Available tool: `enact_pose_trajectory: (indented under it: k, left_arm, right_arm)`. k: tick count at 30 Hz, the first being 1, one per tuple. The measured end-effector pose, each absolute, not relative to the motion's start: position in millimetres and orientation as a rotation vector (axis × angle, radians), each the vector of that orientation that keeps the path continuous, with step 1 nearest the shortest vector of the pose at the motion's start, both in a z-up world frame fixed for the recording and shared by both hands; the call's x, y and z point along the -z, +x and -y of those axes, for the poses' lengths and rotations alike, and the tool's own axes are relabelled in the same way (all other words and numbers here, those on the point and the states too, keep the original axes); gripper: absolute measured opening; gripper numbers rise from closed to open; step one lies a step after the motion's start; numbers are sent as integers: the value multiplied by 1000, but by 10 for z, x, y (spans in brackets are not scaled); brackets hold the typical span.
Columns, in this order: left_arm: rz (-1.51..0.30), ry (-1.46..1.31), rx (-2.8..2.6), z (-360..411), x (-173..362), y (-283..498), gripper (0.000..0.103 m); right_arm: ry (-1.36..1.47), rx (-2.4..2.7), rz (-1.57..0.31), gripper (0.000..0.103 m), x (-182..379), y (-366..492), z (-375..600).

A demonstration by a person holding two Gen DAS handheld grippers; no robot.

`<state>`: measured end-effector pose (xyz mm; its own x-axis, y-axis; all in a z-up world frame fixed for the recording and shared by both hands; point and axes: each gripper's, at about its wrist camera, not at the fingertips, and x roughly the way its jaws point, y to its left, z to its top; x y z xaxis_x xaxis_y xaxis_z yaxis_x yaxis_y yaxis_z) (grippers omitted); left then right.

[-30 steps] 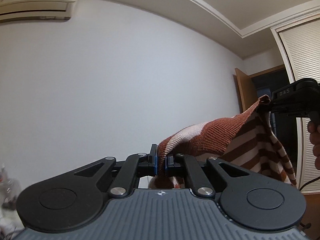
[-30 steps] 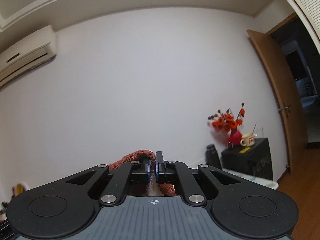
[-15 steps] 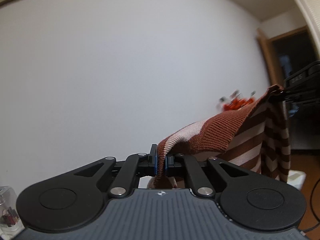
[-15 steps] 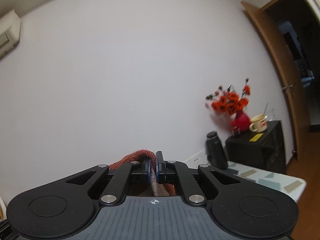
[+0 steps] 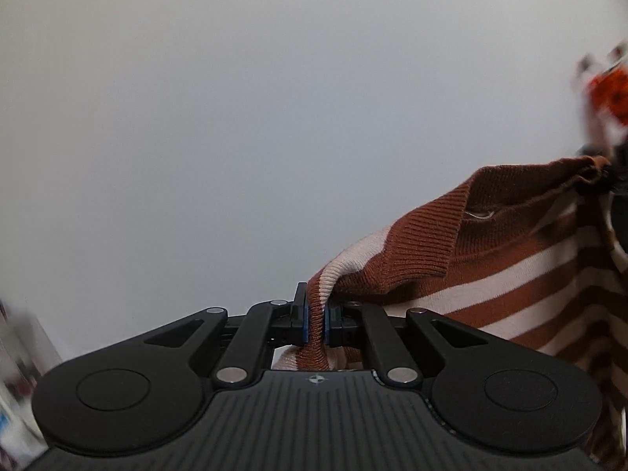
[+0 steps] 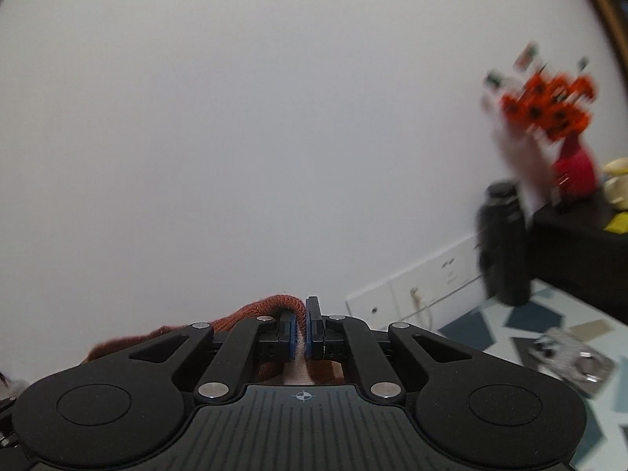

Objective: Fold clothes
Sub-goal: 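Lift the striped sweater with both grippers and carry it to the patterned table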

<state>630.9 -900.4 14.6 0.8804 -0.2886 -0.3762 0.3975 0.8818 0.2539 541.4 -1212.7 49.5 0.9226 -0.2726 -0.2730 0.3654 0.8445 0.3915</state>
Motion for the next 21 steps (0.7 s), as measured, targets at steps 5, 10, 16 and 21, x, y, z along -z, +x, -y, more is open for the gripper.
enact_pose_trajectory:
  k: [5, 10, 16, 21]
  left_arm:
    - [-543, 387, 275, 9537, 635, 7085, 8]
    - [-664, 459, 217, 9864, 1280, 7544, 8]
    - [-765, 396, 149, 9594, 1615, 7754, 17]
    - [-735, 490, 47, 9423, 1482, 7889, 80]
  right_arm:
    - [384, 316, -398, 4, 269, 6501, 12515]
    - [323, 308, -538, 4, 1069, 7282, 12747]
    - [281, 322, -640, 4, 1634, 7793, 12822]
    - [254, 349, -684, 17, 1882, 7903, 12751]
